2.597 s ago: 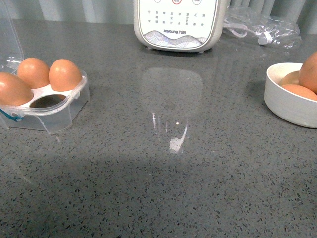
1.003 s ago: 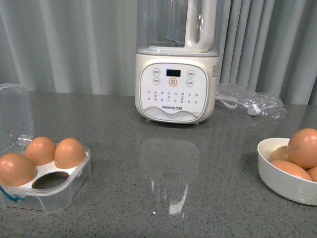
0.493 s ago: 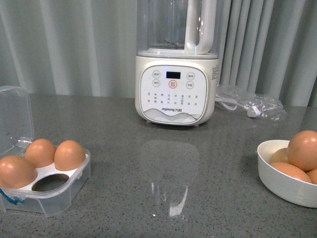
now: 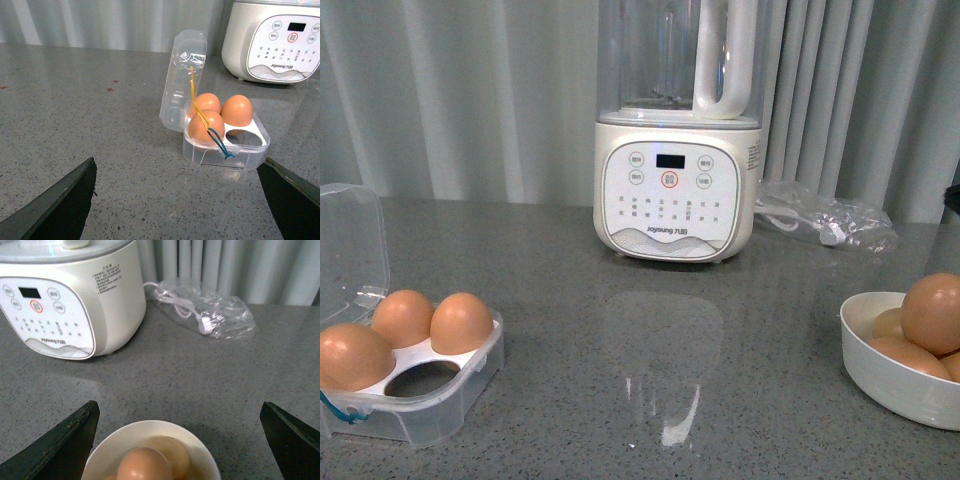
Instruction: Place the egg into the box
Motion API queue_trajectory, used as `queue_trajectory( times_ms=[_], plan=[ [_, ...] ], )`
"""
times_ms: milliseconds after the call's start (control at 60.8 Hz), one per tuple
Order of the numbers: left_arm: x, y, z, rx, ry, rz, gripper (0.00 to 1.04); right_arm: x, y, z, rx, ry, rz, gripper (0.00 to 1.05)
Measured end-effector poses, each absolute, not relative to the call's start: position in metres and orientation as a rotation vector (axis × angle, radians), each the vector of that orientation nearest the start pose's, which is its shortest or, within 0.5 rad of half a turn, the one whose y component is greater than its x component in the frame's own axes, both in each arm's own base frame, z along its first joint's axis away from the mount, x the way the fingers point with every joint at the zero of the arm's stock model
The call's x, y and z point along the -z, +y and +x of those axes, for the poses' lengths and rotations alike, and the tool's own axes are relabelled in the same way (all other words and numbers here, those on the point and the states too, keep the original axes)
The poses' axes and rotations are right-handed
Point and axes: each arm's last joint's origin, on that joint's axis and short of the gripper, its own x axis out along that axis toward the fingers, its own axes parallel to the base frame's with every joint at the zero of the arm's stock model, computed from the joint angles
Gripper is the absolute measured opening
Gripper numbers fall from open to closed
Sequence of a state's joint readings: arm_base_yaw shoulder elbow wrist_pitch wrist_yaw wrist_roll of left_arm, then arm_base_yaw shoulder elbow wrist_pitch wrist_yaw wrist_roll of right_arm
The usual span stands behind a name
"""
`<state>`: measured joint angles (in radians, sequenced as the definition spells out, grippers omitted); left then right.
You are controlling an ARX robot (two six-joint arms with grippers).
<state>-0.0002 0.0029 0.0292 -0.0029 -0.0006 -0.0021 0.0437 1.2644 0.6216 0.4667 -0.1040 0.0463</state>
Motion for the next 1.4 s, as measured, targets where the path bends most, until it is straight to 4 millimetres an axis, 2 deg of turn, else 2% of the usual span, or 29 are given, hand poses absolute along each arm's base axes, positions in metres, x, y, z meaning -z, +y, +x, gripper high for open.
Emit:
queue_trajectory(
  times_ms=[115, 362, 986, 1184, 1233, 1397],
  plan=[
    [-0.173, 0.0, 0.096, 0.0, -0.023, -0.002, 0.98, -0.236, 0.022, 0.274, -0.162, 0.223, 0.024, 0.98],
    [-0.173, 0.0, 0.096, 0.0, -0.023, -0.002, 0.98, -0.229, 0.028, 0.276, -0.19, 0.262, 0.0, 0.98],
    [-0.173, 0.0, 0.096, 0.0, -0.023, -0.002, 0.98, -0.199, 0.023, 0.285, -0.213, 0.371, 0.028, 0.98],
    [-0.173, 0.0, 0.096, 0.0, -0.023, -0.002, 0.98, -0.196, 0.023, 0.286, -0.217, 0.375, 0.029, 0.98],
    [-0.173, 0.0, 0.096, 0.0, -0.023, -0.002, 0.98, -0.195, 0.023, 0.285, -0.219, 0.376, 0.029, 0.95],
    [-0.173, 0.0, 0.096, 0.0, -0.023, -0.002, 0.98, -0.193, 0.023, 0.284, -0.219, 0.382, 0.029, 0.68]
  ],
)
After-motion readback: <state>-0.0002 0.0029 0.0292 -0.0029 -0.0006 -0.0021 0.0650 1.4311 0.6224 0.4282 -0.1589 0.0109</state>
